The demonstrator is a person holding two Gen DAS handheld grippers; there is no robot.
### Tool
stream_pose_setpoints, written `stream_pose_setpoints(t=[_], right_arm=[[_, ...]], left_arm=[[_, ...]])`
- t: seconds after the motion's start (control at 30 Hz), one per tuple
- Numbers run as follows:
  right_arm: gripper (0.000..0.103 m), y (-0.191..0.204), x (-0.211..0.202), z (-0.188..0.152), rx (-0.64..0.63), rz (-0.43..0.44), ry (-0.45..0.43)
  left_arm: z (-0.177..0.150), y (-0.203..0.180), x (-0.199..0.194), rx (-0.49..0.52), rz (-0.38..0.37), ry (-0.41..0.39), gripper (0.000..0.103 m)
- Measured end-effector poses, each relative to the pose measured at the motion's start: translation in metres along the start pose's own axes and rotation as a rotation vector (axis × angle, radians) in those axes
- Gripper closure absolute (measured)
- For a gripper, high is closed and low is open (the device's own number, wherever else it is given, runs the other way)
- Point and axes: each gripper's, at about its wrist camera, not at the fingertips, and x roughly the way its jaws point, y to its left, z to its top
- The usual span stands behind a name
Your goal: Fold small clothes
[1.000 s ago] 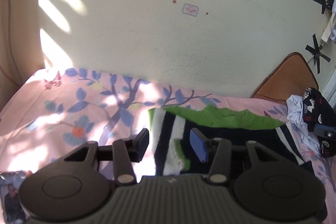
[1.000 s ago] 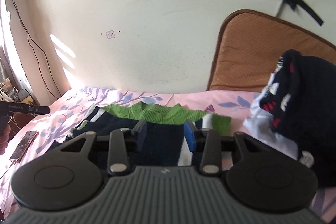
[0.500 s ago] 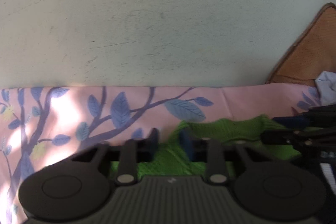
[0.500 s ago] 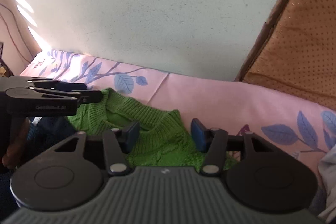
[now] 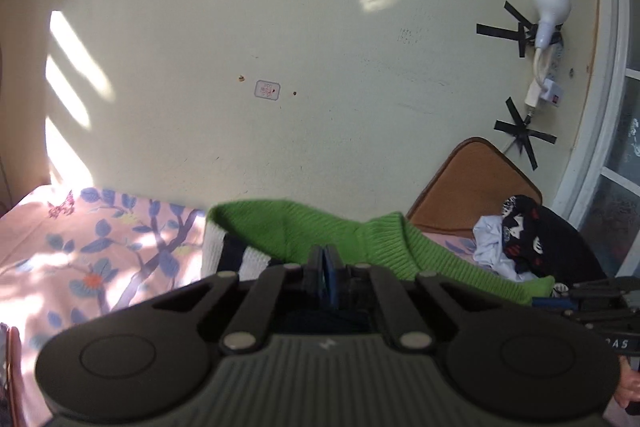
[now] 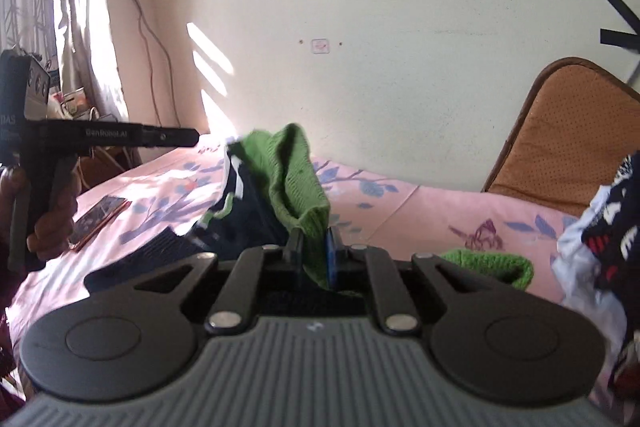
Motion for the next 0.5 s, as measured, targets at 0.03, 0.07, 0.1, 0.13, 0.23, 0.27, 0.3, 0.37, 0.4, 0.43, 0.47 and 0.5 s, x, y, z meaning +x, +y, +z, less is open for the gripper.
stream_pose_setpoints(t=[0.03, 0.07, 0.1, 0.13, 0.23, 0.27, 0.3, 0.37, 0.4, 0.43, 0.47, 0.5], right_arm=[[0.09, 0.008, -0.009, -0.016, 0.004, -0.013, 0.0], [0.091, 0.014, -0.017, -0.03, 0.003, -0.026, -0.002], [0.091, 0.019, -0.022, -0.044, 0.013, -0.042, -0.003], [0.091, 0.02, -0.023, -0.054, 0.039, -0.046, 0.001], [0.09, 0.027, -0.013, -0.074, 0.056, -0.021, 0.07], [0.089, 0.026, -0.009, -0.077, 0.074, -0.004, 0.086], [0.087, 0.023, -0.013, -0.078, 0.101, 0.023, 0.077], [0.082, 0.018, -0.025, -0.076, 0.133, 0.08, 0.037], [0.075, 0.015, -0.033, -0.072, 0.136, 0.08, 0.001], [0.071, 0.013, -0.04, -0.069, 0.136, 0.056, -0.038], [0.064, 0.01, -0.049, -0.068, 0.144, 0.02, -0.078], [0.057, 0.003, -0.053, -0.065, 0.162, -0.012, -0.107]], left_arm=[[-0.013, 0.003, -0.017, -0.007, -0.009, 0.011, 0.101], [-0.027, 0.006, -0.029, -0.01, -0.017, 0.032, 0.101], [-0.036, 0.008, -0.037, -0.015, -0.01, 0.057, 0.101], [-0.042, 0.011, -0.042, -0.025, 0.002, 0.082, 0.101], [-0.048, 0.036, -0.051, -0.129, -0.015, 0.143, 0.1], [-0.047, 0.042, -0.053, -0.167, -0.017, 0.148, 0.099], [-0.046, 0.05, -0.055, -0.205, -0.027, 0.155, 0.093], [-0.046, 0.059, -0.056, -0.247, 0.004, 0.154, 0.072], [-0.046, 0.06, -0.056, -0.255, 0.037, 0.152, 0.056], [-0.047, 0.063, -0.057, -0.26, 0.071, 0.149, 0.048], [-0.048, 0.067, -0.057, -0.269, 0.093, 0.146, 0.048], [-0.049, 0.071, -0.057, -0.285, 0.105, 0.147, 0.045]])
